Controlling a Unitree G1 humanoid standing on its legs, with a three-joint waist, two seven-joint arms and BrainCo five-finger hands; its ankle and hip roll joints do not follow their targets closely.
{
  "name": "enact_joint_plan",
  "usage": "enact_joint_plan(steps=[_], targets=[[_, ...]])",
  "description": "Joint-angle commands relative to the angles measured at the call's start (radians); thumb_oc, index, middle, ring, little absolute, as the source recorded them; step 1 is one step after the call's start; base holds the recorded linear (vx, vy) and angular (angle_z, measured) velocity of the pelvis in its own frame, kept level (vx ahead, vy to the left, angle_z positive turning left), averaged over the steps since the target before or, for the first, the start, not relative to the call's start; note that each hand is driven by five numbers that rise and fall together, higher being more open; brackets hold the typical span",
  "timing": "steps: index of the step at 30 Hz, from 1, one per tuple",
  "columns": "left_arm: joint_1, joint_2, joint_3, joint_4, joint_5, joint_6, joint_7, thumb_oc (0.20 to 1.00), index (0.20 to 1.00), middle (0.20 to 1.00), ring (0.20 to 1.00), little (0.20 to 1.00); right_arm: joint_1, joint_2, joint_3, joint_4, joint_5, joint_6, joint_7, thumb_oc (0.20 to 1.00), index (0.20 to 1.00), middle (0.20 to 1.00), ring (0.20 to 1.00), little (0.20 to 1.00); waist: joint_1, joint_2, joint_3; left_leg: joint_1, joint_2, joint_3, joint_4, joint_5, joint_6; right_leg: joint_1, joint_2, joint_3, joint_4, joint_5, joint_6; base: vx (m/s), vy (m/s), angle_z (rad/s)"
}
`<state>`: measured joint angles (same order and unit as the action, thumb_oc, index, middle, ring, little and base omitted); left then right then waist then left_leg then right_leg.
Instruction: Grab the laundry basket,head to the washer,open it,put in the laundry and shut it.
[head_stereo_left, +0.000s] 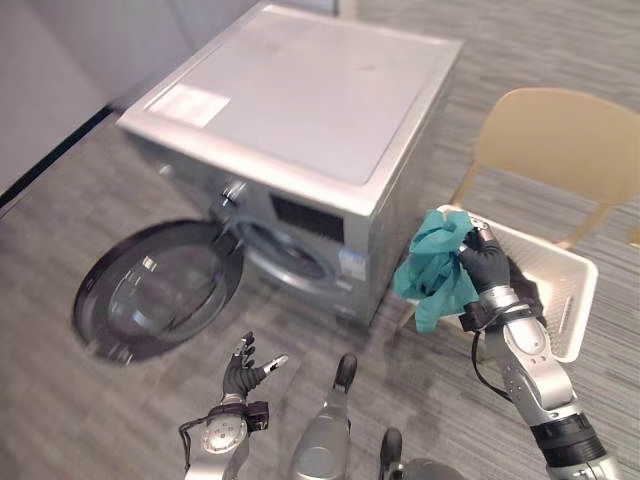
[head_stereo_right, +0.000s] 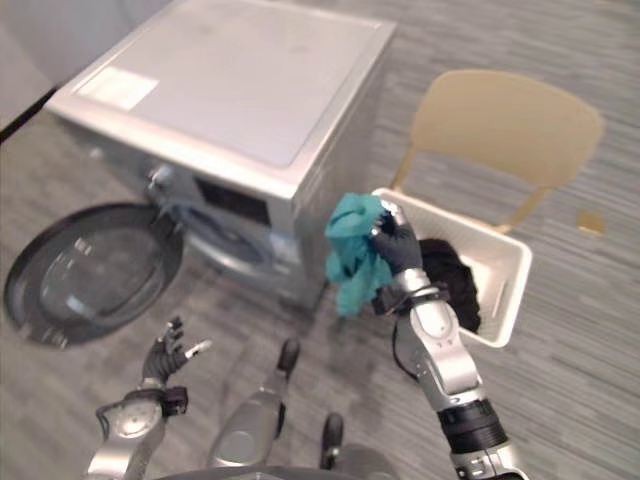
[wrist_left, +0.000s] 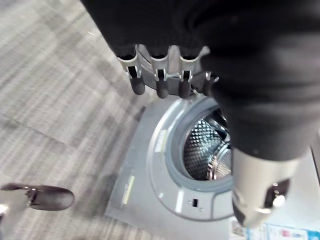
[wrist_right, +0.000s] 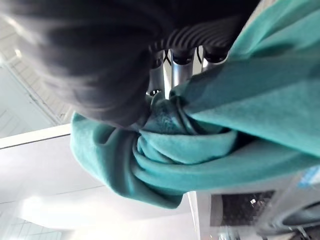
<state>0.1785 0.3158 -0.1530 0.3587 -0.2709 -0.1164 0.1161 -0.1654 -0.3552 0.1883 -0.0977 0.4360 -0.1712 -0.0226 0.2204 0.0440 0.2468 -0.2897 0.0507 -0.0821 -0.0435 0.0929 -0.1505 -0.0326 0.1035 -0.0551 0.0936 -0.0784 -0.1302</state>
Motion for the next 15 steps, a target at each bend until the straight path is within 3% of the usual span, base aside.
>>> enact_joint_plan(steps=[1,3,4,8,15], targets=[[-0.105,0.046,-0.045,-0.109,0.040,-0.071,-0.018,1.000,1.000,1.000,1.000,1.000,-0.070,0.014,-0.019,-0.117,0.000,-0.075,-0.016,0.200,0.200,0.200,0.200,0.200,-0.077,-0.064,0.001,0.048,-0.063,0.099,0.055,0.053,0.075,0.070,-0.097,-0.054,-0.065,-0.033,0.169,-0.41,0.036,1.44],[-0.188,0.057,-0.132,-0.167,0.073,-0.091,-0.014,1.000,1.000,1.000,1.000,1.000,-0.122,0.038,0.039,-0.154,0.027,-0.090,-0.009,0.200,0.200,0.200,0.200,0.200,-0.129,-0.101,-0.020,0.164,-0.008,0.153,0.168,-0.105,0.090,0.047,-0.152,-0.129,-0.099,0.001,0.171,-0.31,0.092,1.24],[-0.221,0.054,-0.165,-0.169,0.082,-0.092,-0.010,1.000,1.000,1.000,1.000,1.000,-0.140,0.052,0.062,-0.162,0.042,-0.092,-0.006,0.200,0.200,0.200,0.200,0.200,-0.147,-0.102,-0.034,0.213,0.016,0.180,0.155,-0.120,0.084,0.045,-0.158,-0.153,-0.107,0.007,0.172,-0.12,0.157,0.90],[-0.310,0.022,-0.269,-0.181,0.135,-0.095,0.017,1.000,1.000,1.000,1.000,1.000,-0.212,0.114,0.158,-0.183,0.094,-0.103,0.000,0.200,0.200,0.200,0.200,0.200,-0.178,-0.084,-0.089,0.310,0.011,0.192,-0.034,-0.081,0.079,0.071,-0.153,-0.186,-0.139,0.035,0.194,0.02,0.193,0.91],[-0.497,-0.022,-0.400,-0.087,0.238,-0.073,0.076,1.000,1.000,1.000,1.000,1.000,-0.350,0.210,0.331,-0.202,0.205,-0.090,0.015,0.200,0.200,0.200,0.200,0.200,-0.168,-0.109,-0.123,0.325,-0.030,0.168,-0.044,-0.105,0.106,0.078,-0.187,-0.184,-0.113,0.050,0.221,-0.01,0.169,-0.01]])
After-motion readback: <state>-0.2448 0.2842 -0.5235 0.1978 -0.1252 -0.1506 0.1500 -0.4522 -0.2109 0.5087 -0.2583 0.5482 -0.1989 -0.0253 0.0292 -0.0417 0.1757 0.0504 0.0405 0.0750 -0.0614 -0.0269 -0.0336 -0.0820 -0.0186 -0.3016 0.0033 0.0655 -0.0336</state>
